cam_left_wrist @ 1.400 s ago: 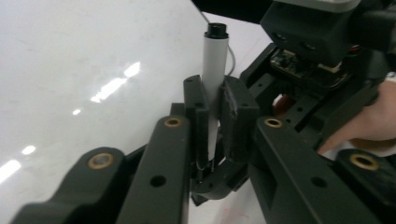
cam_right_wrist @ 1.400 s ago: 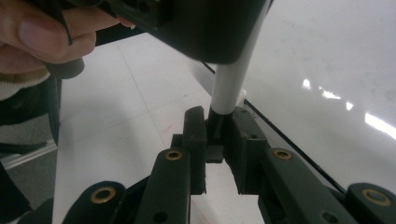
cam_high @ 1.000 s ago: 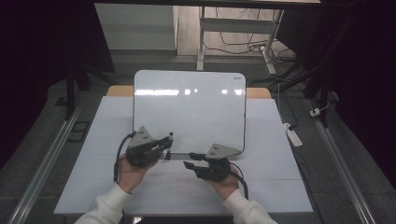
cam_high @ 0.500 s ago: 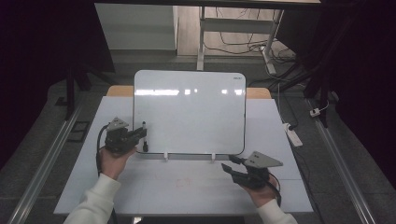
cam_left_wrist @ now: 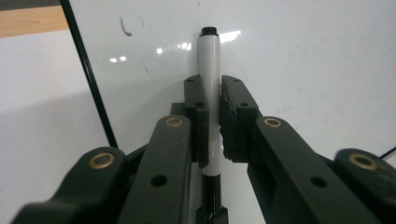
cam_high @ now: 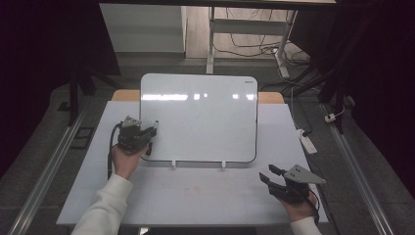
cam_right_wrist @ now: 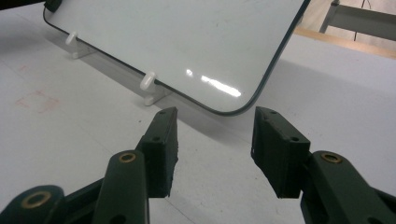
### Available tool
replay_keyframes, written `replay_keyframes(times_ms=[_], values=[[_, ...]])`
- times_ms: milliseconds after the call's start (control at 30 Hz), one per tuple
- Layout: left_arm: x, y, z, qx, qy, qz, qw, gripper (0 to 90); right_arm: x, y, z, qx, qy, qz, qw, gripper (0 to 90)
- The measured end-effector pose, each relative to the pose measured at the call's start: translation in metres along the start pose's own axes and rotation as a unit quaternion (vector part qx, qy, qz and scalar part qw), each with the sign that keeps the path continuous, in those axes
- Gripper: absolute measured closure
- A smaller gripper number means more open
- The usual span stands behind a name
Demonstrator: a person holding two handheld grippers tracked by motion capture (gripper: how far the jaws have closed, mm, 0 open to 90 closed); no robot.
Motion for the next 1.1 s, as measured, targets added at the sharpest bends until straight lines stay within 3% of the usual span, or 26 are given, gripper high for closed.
replay_keyframes(times_ms=[133, 267, 467, 600, 767, 1000, 1100], values=[[-0.002, 0.001, 0.000, -0.004, 0.026, 0.020, 0.9995, 79.7, 0.000, -0.001, 0.001, 0.002, 0.002, 0.000, 1.0000, 50.7], [-0.003, 0.001, -0.001, -0.011, 0.040, 0.026, 0.9988, 75.6, -0.001, -0.002, 0.002, 0.003, 0.002, 0.001, 1.0000, 50.7], [-0.005, 0.004, -0.008, -0.030, 0.043, 0.029, 0.9982, 66.0, -0.003, -0.004, 0.003, 0.005, 0.002, 0.003, 1.0000, 50.7], [-0.009, 0.005, -0.023, -0.039, 0.027, 0.039, 0.9981, 54.2, -0.005, -0.005, 0.004, 0.007, 0.004, -0.003, 1.0000, 49.9], [-0.015, -0.006, -0.045, -0.024, -0.024, 0.049, 0.9982, 42.1, -0.012, -0.008, 0.006, 0.012, 0.001, -0.011, 0.9999, 48.0], [-0.029, -0.038, -0.074, 0.002, -0.074, 0.090, 0.9932, 34.4, -0.017, -0.010, 0.011, 0.013, 0.002, -0.025, 0.9996, 45.2], [-0.031, -0.051, -0.083, 0.007, -0.088, 0.095, 0.9915, 32.7, -0.017, -0.010, 0.013, 0.015, 0.004, -0.031, 0.9994, 44.5]])
Point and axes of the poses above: each handheld gripper's, and its own axes: z roughly forward along the jaws, y roughly out of its top, x roughly to its left, the point moved 5 cm from there along z, roughly forward along the jaws, and after that the axes turned 1 degree about z, right-handed, at the moved point
